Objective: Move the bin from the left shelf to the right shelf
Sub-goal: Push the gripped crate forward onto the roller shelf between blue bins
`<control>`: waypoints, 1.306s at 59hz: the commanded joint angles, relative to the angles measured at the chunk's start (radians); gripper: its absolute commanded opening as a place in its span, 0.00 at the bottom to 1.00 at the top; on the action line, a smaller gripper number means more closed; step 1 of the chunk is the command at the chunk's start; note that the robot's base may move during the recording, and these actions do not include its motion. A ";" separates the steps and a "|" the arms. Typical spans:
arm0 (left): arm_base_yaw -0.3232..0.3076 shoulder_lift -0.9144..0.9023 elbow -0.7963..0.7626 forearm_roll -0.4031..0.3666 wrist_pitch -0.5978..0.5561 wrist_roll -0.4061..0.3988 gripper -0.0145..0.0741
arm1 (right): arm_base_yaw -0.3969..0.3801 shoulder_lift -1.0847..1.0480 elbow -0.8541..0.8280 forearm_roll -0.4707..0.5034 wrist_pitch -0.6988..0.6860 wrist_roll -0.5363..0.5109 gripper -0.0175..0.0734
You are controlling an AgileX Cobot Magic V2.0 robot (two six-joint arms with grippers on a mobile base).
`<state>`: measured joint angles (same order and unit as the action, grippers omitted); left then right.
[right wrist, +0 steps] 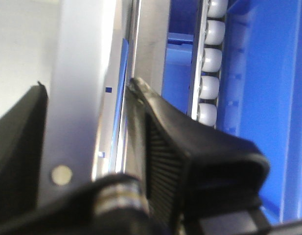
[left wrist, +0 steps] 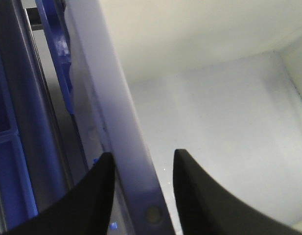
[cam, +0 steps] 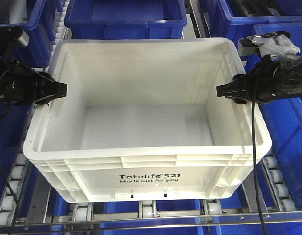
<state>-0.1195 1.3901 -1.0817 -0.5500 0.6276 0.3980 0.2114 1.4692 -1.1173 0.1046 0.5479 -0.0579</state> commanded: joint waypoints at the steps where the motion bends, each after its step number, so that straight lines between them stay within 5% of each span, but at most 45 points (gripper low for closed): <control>1: -0.021 -0.030 -0.035 -0.074 -0.013 0.041 0.16 | 0.007 -0.020 -0.037 0.040 -0.099 0.013 0.19; 30: -0.021 -0.030 -0.035 -0.074 -0.021 0.041 0.19 | 0.007 -0.020 -0.037 0.041 -0.102 -0.030 0.23; 40: -0.021 -0.030 -0.035 -0.074 -0.033 0.041 0.25 | 0.007 -0.020 -0.037 0.041 -0.084 -0.035 0.35; 62: -0.021 -0.032 -0.035 -0.073 -0.094 0.045 0.47 | 0.007 -0.020 -0.037 0.044 -0.084 -0.027 0.80; 77: -0.021 -0.033 -0.035 -0.074 -0.138 0.045 0.57 | 0.007 -0.021 -0.037 0.041 -0.084 -0.028 0.86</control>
<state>-0.1347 1.3953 -1.0818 -0.5856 0.5618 0.4408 0.2187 1.4813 -1.1223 0.1413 0.5258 -0.0828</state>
